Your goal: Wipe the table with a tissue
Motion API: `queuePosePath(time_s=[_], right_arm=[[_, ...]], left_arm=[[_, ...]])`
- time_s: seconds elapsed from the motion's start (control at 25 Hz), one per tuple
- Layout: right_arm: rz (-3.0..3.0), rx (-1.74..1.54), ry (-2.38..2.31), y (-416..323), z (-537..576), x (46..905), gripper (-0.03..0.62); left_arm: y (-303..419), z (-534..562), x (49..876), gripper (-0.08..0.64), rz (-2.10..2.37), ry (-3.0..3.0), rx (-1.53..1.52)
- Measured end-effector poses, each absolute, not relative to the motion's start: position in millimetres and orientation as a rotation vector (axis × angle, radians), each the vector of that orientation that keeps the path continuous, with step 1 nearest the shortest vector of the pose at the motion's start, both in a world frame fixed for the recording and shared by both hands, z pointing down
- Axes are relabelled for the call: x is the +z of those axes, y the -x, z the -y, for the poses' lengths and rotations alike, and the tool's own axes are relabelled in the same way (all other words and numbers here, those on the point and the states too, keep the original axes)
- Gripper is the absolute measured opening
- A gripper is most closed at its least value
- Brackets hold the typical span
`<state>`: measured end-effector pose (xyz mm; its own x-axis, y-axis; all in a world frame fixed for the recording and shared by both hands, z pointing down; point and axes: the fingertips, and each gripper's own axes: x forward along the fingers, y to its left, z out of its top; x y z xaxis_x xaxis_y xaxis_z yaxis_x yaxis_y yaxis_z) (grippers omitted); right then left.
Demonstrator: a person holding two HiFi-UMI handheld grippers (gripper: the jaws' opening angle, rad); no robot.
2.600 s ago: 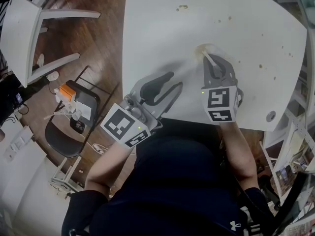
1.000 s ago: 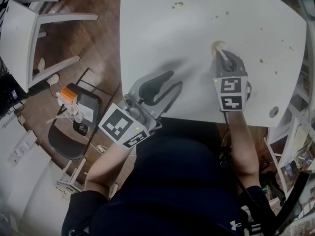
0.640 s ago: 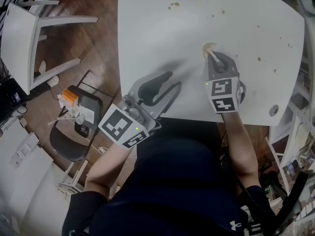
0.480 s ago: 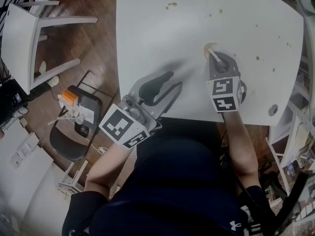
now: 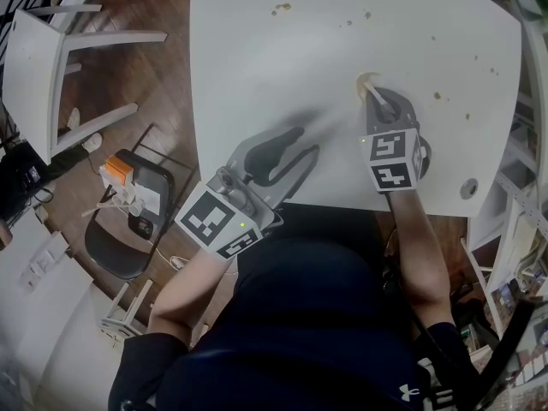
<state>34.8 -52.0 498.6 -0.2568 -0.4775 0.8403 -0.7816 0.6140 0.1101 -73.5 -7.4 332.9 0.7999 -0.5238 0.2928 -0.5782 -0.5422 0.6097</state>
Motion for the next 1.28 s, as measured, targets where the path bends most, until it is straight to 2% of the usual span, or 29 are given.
queuePosePath(time_s=[0.28,0.84,1.28], right_arm=[[1.886,0.359,-0.998,-52.9,54.0,499.6,0.012],[1.881,0.520,-1.119,-93.0,61.1,503.7,0.012],[1.901,0.483,-1.056,-65.7,53.8,501.0,0.012]], left_arm=[[57.5,4.9,331.2,0.127,0.798,-2.265,0.099],[40.4,3.1,330.3,0.127,0.777,-2.271,0.112],[43.2,1.6,330.2,0.128,0.782,-2.271,0.117]])
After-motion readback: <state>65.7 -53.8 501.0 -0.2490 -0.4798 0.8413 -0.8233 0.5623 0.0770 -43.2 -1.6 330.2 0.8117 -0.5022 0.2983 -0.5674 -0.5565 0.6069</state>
